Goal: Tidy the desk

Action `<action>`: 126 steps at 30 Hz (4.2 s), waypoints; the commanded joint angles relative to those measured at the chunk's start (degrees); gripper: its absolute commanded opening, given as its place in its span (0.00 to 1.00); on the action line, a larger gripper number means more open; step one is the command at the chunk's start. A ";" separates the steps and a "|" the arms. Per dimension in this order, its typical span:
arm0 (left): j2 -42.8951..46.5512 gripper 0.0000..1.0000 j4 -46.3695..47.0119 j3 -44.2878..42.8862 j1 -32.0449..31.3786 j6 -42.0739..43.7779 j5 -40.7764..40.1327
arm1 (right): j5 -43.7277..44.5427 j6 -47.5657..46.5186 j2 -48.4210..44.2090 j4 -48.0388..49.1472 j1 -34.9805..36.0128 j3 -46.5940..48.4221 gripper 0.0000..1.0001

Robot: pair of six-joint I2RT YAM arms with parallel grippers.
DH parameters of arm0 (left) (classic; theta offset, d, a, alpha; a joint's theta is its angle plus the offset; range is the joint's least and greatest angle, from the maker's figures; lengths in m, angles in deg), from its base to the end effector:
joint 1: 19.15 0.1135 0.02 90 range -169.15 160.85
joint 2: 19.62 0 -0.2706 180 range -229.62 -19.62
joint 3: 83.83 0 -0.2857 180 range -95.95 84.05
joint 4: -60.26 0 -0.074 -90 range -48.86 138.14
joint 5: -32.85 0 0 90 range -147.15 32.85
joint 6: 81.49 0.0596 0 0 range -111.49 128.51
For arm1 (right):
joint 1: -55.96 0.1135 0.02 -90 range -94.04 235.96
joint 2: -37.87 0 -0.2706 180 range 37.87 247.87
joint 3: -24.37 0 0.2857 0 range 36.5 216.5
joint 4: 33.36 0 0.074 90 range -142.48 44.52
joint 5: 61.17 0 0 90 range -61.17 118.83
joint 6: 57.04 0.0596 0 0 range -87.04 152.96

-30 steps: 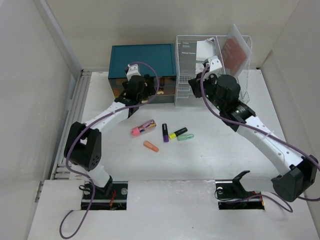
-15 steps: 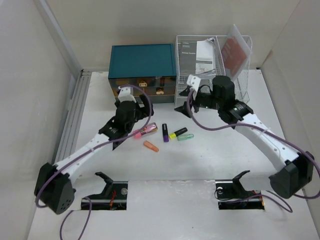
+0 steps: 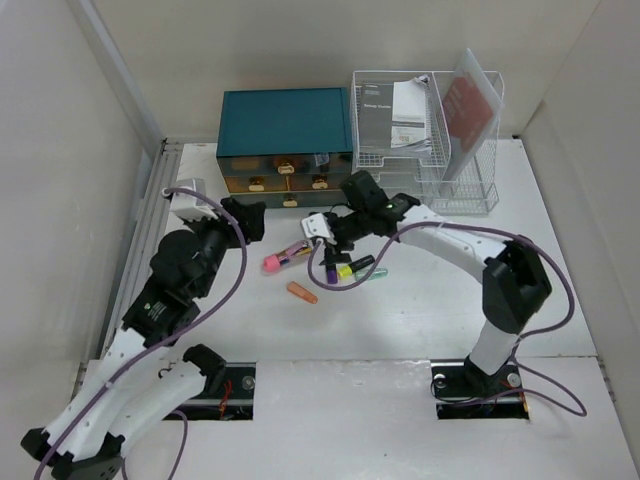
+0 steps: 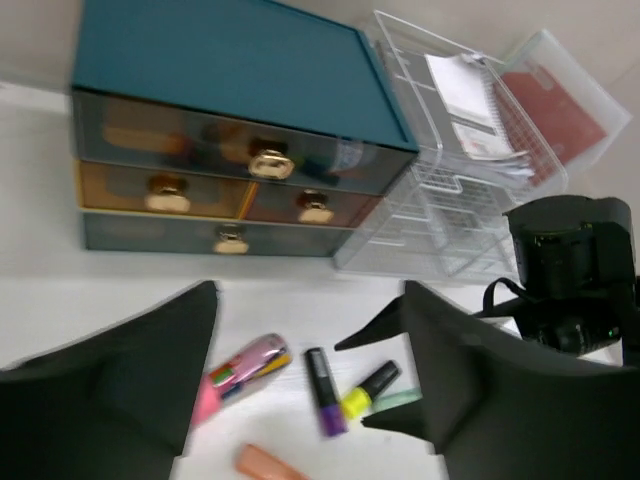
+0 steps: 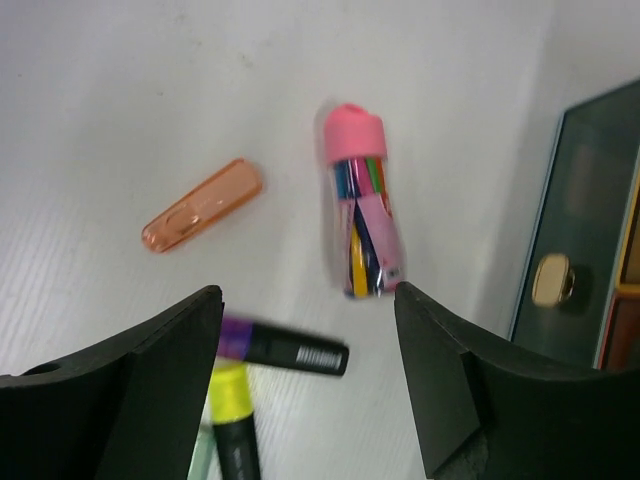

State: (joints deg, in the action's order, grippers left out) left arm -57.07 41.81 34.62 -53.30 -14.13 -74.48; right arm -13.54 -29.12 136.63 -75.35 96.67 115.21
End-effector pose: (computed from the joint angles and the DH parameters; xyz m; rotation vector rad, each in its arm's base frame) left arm 0.1724 -0.0955 0.4076 -0.0995 1.5003 -0.5795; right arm 0.2923 0.3045 0.2513 -1.9481 1.1501 0.7016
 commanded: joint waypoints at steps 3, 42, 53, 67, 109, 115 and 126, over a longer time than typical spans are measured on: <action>6.76 0.94 -7.82 0.73 -0.21 9.17 -6.84 | 2.54 -2.79 5.56 3.23 4.81 6.27 0.76; 23.67 0.94 -1.32 12.34 -0.21 11.57 -6.23 | 19.34 12.69 30.71 -6.35 9.13 26.42 0.11; -4.80 0.76 -2.29 4.96 6.80 2.69 -3.08 | 39.73 36.49 5.32 3.76 8.34 17.97 0.00; -28.08 0.70 15.19 2.41 22.72 1.46 23.11 | 19.18 51.52 -14.47 3.68 -12.04 16.47 0.00; -55.35 0.54 34.89 -4.89 32.48 -6.90 34.91 | -6.32 62.79 -15.97 11.94 -22.87 9.79 0.00; -56.42 0.43 34.89 -5.41 32.48 -6.90 34.90 | -6.32 62.79 -15.97 11.94 -22.87 9.27 0.00; -55.89 0.25 34.89 -4.80 32.48 -6.90 34.90 | -6.32 62.79 -14.91 11.94 -22.87 9.26 0.00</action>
State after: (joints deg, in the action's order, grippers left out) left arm -113.57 74.94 31.39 -21.28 -21.60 -38.41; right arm -18.00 33.04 121.79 -67.70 74.00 124.09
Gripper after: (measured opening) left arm 0.384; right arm 0.567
